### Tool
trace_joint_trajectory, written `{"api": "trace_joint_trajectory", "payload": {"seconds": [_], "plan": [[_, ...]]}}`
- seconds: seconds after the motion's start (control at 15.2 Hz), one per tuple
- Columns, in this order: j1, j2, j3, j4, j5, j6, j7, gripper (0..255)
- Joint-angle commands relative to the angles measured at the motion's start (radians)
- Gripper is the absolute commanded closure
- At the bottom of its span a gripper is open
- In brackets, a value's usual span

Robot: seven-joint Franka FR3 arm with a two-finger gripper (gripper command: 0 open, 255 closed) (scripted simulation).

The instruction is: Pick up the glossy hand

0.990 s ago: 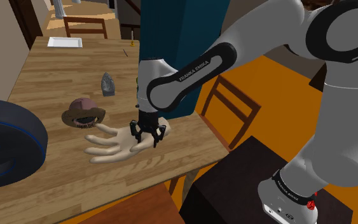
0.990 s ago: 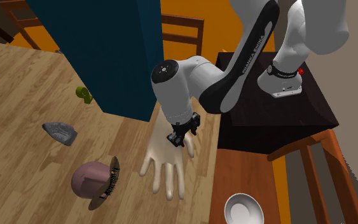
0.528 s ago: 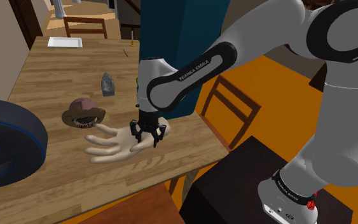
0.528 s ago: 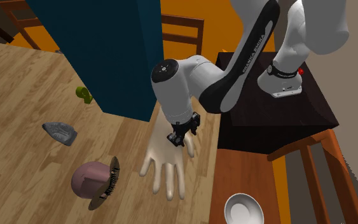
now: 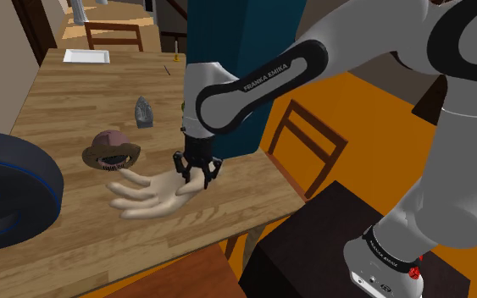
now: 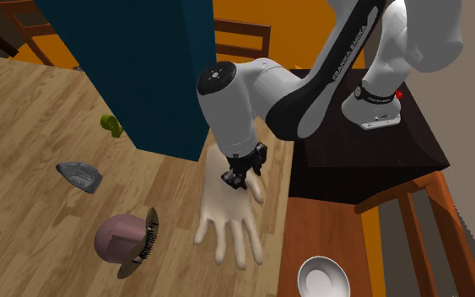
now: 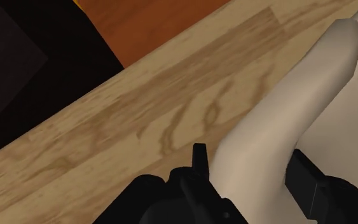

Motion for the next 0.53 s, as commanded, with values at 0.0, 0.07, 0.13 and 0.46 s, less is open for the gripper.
{"api": "trace_joint_trajectory", "payload": {"seconds": [0.0, 0.07, 0.13, 0.46], "plan": [[-0.005, -0.022, 0.006, 0.005, 0.010, -0.023, -0.003, 255], [-0.007, -0.031, 0.008, 0.008, 0.013, -0.034, -0.004, 255], [-0.009, -0.040, 0.010, 0.011, 0.017, -0.045, -0.005, 255], [-0.015, -0.066, 0.016, 0.023, 0.029, -0.081, -0.007, 255]]}}
